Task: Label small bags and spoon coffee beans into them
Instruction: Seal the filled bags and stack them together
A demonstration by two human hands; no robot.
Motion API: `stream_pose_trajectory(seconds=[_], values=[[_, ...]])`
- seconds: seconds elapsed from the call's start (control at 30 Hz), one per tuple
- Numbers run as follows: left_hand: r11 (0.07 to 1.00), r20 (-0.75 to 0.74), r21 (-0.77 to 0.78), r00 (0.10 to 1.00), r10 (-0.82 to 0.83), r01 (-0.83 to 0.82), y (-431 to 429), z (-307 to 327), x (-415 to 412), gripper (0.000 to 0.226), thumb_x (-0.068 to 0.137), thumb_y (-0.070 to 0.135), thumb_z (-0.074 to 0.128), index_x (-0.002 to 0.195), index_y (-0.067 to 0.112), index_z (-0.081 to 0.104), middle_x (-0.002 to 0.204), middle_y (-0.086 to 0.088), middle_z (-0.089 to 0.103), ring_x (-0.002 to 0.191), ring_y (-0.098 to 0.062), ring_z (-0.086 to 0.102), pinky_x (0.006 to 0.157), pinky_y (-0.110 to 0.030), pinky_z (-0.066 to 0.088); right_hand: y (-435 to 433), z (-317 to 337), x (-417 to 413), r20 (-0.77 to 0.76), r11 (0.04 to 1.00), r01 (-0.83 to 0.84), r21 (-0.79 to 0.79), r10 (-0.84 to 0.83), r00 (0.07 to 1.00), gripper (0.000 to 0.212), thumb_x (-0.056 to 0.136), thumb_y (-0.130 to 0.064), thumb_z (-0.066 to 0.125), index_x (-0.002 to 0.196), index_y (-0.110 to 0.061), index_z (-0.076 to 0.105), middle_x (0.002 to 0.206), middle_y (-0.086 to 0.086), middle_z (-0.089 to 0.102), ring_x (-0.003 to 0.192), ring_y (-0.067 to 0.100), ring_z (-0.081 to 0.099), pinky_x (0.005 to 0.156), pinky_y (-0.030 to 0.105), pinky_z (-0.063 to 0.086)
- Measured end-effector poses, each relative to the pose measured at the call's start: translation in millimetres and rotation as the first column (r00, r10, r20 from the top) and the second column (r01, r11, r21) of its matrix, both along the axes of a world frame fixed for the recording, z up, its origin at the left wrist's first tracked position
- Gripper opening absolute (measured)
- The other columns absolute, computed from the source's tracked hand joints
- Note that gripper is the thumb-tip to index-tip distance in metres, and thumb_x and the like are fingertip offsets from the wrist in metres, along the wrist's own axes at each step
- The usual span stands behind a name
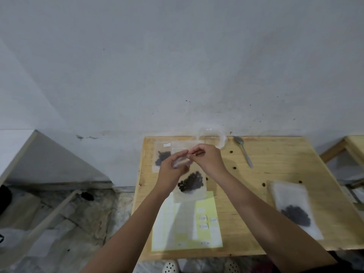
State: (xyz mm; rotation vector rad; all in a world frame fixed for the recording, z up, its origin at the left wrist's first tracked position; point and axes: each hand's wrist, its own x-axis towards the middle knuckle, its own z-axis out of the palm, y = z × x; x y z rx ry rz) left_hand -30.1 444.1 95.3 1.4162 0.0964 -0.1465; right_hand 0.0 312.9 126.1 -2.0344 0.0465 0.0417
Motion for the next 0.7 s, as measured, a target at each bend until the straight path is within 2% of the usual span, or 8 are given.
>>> stream_pose_trajectory(seconds=[0.13,0.2,0.3,0.4,0.53,0.63,0.7], values=[[1.000,-0.008,-0.020,1.000,0.003,-0.003,1.4,2.0,1.0,0.050,0.078,-0.021,0.056,0.116,0.011,0.061,0.113,-0.002,0.065,0.093,-0.005,0.068,0.079,-0.023,0.055,3.9,1.8,-0.1,0.018,1.000,0.017,-0.017,-0.017,1.000,0.009,0.072,-0.006,0.076,0.075,-0.010,0.069,0.070,-0.004,0.063,0.064,0.001,0.056,0.063,0.011,0.045],[0.999,-0.019,-0.040,1.000,0.013,-0.014,2.7,4.0,0.8,0.049,0.077,-0.021,0.056,0.115,0.010,0.062,0.115,-0.004,0.064,0.090,-0.004,0.068,0.080,-0.023,0.056,4.7,1.4,-0.4,0.046,0.998,0.065,-0.021,-0.064,0.997,0.017,0.068,-0.010,0.080,0.076,-0.012,0.065,0.071,-0.006,0.060,0.064,0.001,0.053,0.061,0.011,0.042],[0.998,-0.016,-0.057,1.000,0.024,-0.025,5.9,7.5,-0.1,0.046,0.078,-0.019,0.059,0.115,0.009,0.062,0.112,0.001,0.064,0.087,0.002,0.067,0.076,-0.020,0.055,1.5,-0.1,0.5,0.079,0.986,0.146,-0.080,-0.140,0.987,0.046,0.060,-0.026,0.087,0.093,-0.016,0.056,0.094,0.000,0.053,0.081,0.009,0.050,0.065,0.012,0.038],[0.996,-0.020,-0.086,1.000,0.014,-0.016,8.0,8.5,2.5,0.040,0.080,-0.014,0.061,0.112,0.010,0.064,0.104,0.004,0.067,0.090,-0.003,0.067,0.078,-0.021,0.055,-4.1,2.4,3.3,-0.032,0.987,0.160,0.023,-0.159,0.987,0.068,0.057,-0.030,0.089,0.110,-0.018,0.048,0.106,0.002,0.052,0.092,0.015,0.053,0.068,0.020,0.040],[0.995,-0.009,-0.087,0.999,0.040,-0.041,4.3,10.0,12.9,0.026,0.083,0.002,0.065,0.109,0.007,0.067,0.094,-0.006,0.073,0.090,-0.016,0.069,0.077,-0.022,0.055,-8.1,5.1,5.8,-0.108,0.977,0.132,0.166,-0.115,0.987,0.064,0.060,-0.028,0.087,0.109,-0.023,0.047,0.083,0.000,0.064,0.081,0.013,0.059,0.065,0.020,0.040],[0.988,-0.038,-0.072,0.991,0.131,-0.133,-1.0,10.8,23.3,0.020,0.082,0.005,0.068,0.102,0.005,0.070,0.084,-0.004,0.074,0.079,-0.014,0.070,0.071,-0.019,0.054,-9.4,3.1,13.5,-0.094,0.976,0.123,0.179,-0.107,0.990,0.058,0.064,-0.025,0.085,0.107,-0.025,0.047,0.085,0.005,0.066,0.080,0.014,0.061,0.065,0.020,0.042],[0.984,-0.052,-0.039,0.984,0.173,-0.175,-3.8,9.6,32.6,0.014,0.083,0.002,0.067,0.096,0.006,0.072,0.080,-0.004,0.073,0.071,-0.010,0.069,0.066,-0.016,0.053,-9.4,-0.6,21.8,-0.062,0.981,0.114,0.159,-0.106,0.993,0.048,0.071,-0.015,0.079,0.103,-0.026,0.046,0.088,0.009,0.067,0.080,0.017,0.061,0.065,0.021,0.045]])
